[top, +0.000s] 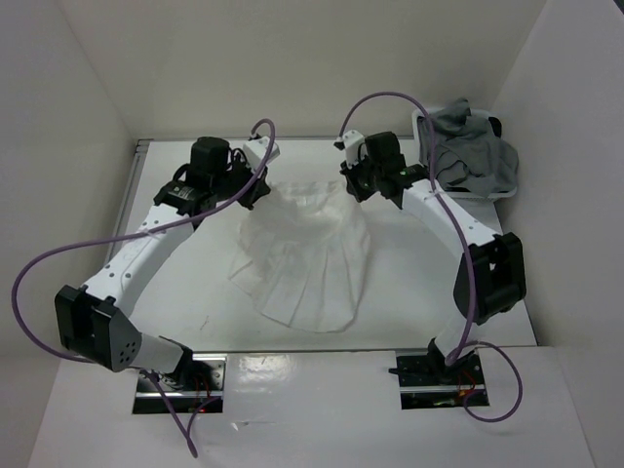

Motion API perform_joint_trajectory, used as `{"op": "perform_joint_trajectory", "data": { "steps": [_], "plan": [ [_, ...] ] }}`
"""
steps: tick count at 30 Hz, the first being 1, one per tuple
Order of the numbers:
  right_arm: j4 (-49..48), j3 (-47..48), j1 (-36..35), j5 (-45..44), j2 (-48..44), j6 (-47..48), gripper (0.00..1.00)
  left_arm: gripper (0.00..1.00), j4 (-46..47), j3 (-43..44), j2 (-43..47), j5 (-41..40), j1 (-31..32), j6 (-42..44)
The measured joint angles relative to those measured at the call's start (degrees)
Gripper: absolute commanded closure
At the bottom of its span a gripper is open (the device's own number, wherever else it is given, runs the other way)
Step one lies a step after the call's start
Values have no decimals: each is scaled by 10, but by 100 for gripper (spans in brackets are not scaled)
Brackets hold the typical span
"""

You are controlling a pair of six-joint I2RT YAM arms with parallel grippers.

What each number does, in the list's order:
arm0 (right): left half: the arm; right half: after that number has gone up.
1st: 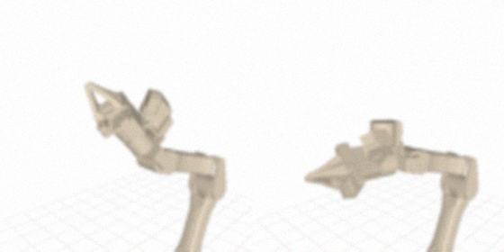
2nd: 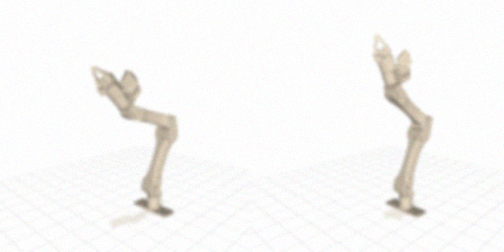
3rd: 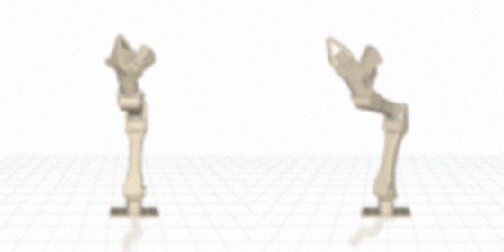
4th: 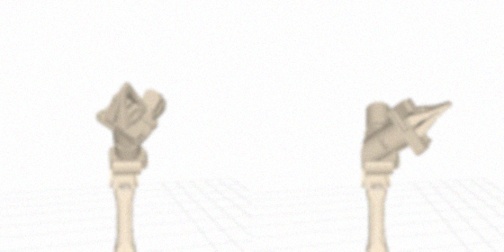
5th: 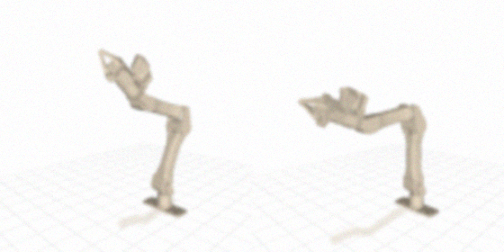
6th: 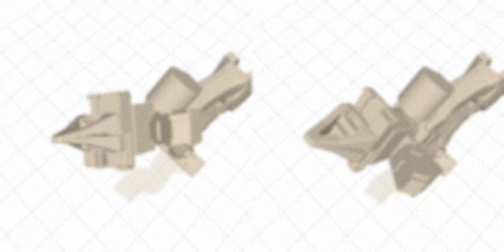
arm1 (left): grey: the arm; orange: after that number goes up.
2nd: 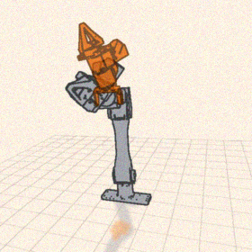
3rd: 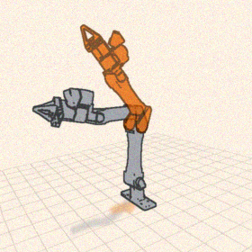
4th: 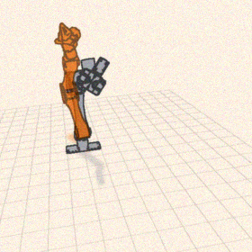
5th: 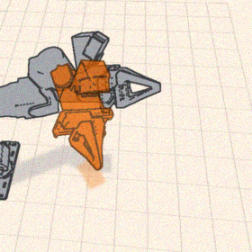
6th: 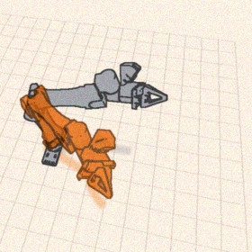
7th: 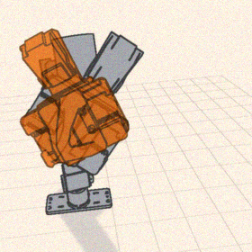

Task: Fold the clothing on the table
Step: Flatten the skirt out

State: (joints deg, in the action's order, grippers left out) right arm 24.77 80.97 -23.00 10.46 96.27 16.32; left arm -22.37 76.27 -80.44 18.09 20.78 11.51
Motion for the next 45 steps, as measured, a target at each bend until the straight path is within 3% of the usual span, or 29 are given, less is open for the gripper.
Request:
{"op": "perform_joint_trajectory", "data": {
  "steps": [10,18,25,39,45],
  "plan": [
    [4,-8,12,53,-65,0,100,99,21,-39,49,-2,-49,-24],
    [-3,-4,108,158,-194,-2,100,99,55,-46,91,8,-80,-41],
    [-16,-17,155,246,-213,-12,100,99,76,-65,97,54,-93,-59],
    [7,-30,158,293,-199,-10,100,100,77,-78,120,136,-140,-71],
    [20,-30,144,286,-251,-4,100,100,33,-66,156,177,-154,-57]
  ]
}}
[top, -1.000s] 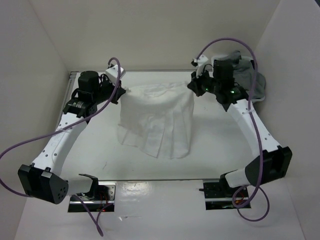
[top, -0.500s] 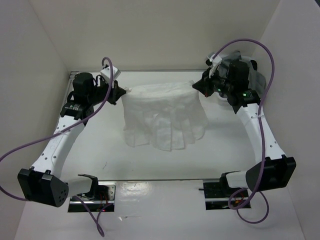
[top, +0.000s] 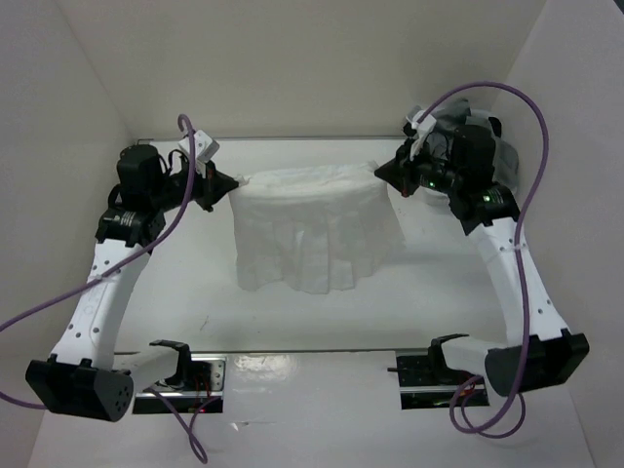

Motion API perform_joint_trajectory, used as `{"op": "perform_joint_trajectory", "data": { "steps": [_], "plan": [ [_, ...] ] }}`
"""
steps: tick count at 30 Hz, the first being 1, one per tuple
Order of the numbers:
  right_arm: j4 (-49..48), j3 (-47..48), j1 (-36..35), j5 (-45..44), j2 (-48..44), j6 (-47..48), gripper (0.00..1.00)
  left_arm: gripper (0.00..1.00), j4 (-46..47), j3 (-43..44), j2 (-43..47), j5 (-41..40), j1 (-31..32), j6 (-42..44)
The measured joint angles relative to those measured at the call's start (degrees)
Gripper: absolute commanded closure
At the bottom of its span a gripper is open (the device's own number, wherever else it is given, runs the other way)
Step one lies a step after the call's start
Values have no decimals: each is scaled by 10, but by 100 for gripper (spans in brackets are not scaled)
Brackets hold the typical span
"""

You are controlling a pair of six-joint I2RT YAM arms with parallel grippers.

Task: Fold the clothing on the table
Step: Flatten the skirt out

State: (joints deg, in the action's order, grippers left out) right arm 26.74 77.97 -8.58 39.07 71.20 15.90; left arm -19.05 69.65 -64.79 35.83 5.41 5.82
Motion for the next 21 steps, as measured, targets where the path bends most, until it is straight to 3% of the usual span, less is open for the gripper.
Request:
{"op": "perform_joint_trajectory", "data": {
  "steps": [14,21],
  "plan": [
    [63,19,-16,69,-174,2,100,100,-111,83,191,69,-19,19],
    [91,3,-17,120,-232,3,99,99,-157,82,269,113,-23,41]
  ]
}}
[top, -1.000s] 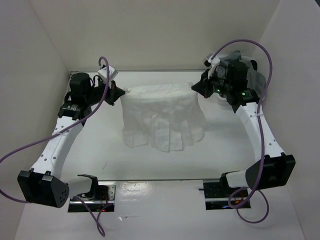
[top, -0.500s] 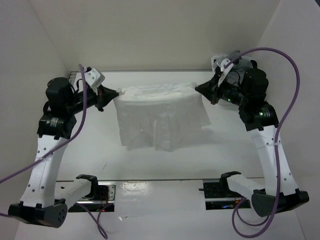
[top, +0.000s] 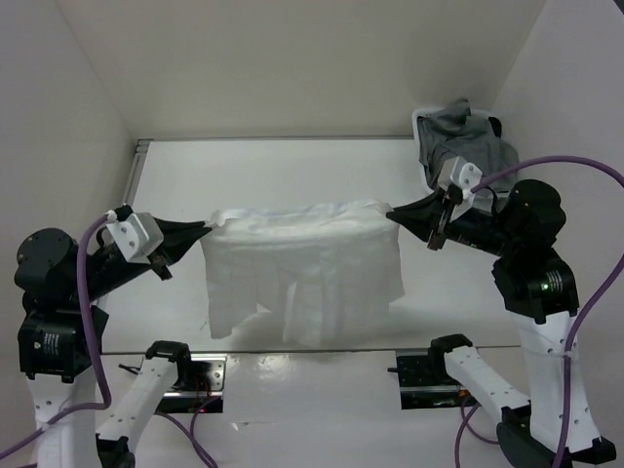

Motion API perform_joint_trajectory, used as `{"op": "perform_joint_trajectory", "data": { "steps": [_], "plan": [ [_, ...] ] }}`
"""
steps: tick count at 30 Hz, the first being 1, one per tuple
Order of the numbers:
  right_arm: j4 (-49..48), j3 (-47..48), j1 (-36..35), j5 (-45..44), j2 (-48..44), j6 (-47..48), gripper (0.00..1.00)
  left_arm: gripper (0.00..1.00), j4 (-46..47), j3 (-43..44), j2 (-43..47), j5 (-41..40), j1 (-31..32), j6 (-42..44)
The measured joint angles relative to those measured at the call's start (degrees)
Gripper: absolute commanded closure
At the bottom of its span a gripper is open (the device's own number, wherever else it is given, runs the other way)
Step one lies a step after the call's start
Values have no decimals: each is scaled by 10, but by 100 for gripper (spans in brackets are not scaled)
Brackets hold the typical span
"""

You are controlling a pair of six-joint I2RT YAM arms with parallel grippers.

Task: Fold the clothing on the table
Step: Flatten the skirt out

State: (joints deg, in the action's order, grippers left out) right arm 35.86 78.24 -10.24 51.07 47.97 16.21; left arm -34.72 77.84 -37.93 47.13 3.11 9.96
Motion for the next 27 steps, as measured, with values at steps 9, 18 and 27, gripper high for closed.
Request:
{"op": "perform_joint_trajectory", "data": {
  "steps": [9,18,27],
  "plan": [
    [0,-92,2,-8,59,13,99,98,-6,-138,-26,-8,-1,22],
    [-48,-150,-42,-115,284,31,99,96,62,-236,-196,-92,6,48],
    [-108,-72,-43,-181,509,40,99,56,151,-148,-465,-113,-22,47]
  ]
}}
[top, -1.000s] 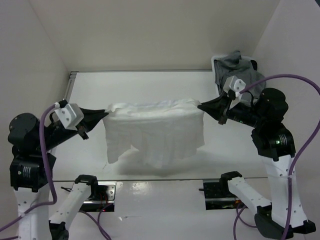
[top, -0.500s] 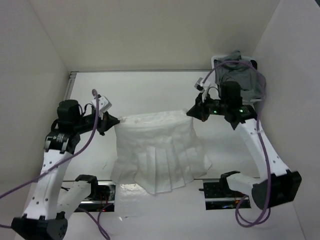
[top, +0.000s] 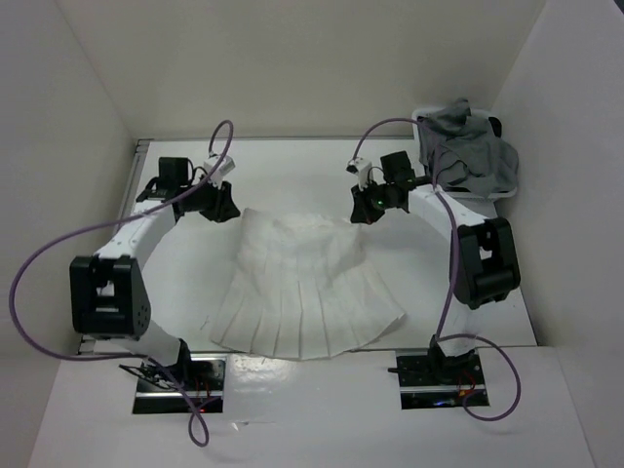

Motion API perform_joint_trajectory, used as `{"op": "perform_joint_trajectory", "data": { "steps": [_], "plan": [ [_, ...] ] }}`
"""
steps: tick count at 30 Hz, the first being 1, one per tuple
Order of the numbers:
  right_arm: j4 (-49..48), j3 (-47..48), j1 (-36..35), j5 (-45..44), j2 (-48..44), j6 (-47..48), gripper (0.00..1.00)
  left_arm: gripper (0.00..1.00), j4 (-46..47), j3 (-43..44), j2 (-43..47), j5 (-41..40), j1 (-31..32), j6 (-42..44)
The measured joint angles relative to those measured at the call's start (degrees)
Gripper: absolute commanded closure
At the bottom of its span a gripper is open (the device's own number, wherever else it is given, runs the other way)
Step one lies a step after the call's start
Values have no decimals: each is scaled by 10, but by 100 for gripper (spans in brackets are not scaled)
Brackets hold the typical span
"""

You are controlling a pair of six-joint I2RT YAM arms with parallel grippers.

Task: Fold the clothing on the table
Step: Flatten the skirt out

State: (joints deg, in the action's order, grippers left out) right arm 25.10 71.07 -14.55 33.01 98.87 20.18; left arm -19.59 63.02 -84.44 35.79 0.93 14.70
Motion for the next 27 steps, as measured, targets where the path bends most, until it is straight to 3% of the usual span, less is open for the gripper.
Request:
{"op": "perform_joint_trajectory", "data": {
  "steps": [6,9,10,12,20,24,27],
  "plan": [
    [-22,63,1,-59,97,5,99,44,33,79,-182,0,-49,-23],
    [-27,108,1,-85,142,-1,88,41,43,104,-226,-2,-60,-35],
    [-29,124,1,-95,155,-4,77,41,45,108,-230,-2,-61,-41],
    [-37,157,2,-128,181,-13,70,40,49,116,-230,0,-61,-44],
    [-62,192,0,-307,185,-57,34,36,22,125,-172,16,-63,-49],
    [-47,192,-17,-303,137,-68,29,23,-4,123,-75,11,-72,-66],
    [-40,193,-71,-294,97,-69,29,19,-24,128,20,-18,-78,-87]
  ]
}}
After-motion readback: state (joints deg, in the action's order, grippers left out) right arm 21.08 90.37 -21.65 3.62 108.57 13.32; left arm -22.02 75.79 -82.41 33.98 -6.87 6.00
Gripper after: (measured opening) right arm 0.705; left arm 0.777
